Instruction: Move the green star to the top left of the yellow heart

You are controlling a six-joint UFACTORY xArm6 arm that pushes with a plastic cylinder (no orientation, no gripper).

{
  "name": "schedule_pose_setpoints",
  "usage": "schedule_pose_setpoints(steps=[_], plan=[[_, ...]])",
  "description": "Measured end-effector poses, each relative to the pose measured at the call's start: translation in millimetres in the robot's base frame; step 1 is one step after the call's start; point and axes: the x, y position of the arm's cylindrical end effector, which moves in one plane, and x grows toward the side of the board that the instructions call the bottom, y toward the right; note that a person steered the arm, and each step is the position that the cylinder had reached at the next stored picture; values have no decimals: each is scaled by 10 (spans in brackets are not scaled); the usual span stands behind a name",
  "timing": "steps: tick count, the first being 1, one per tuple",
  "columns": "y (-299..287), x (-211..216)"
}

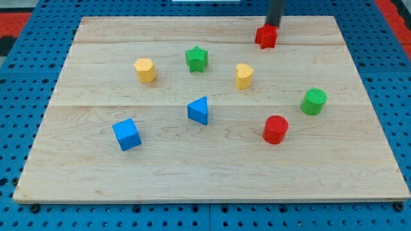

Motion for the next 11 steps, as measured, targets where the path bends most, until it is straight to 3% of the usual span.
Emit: schedule_pose_setpoints(steps=[1,2,3,5,6,7,8,9,10,11], plan=[[-785,-38],[-1410,287],[-1652,841],[-1355,709],[-1849,697],[-1422,1011],[-912,1015],[-965,940],[-1550,1397],[-1257,1786]])
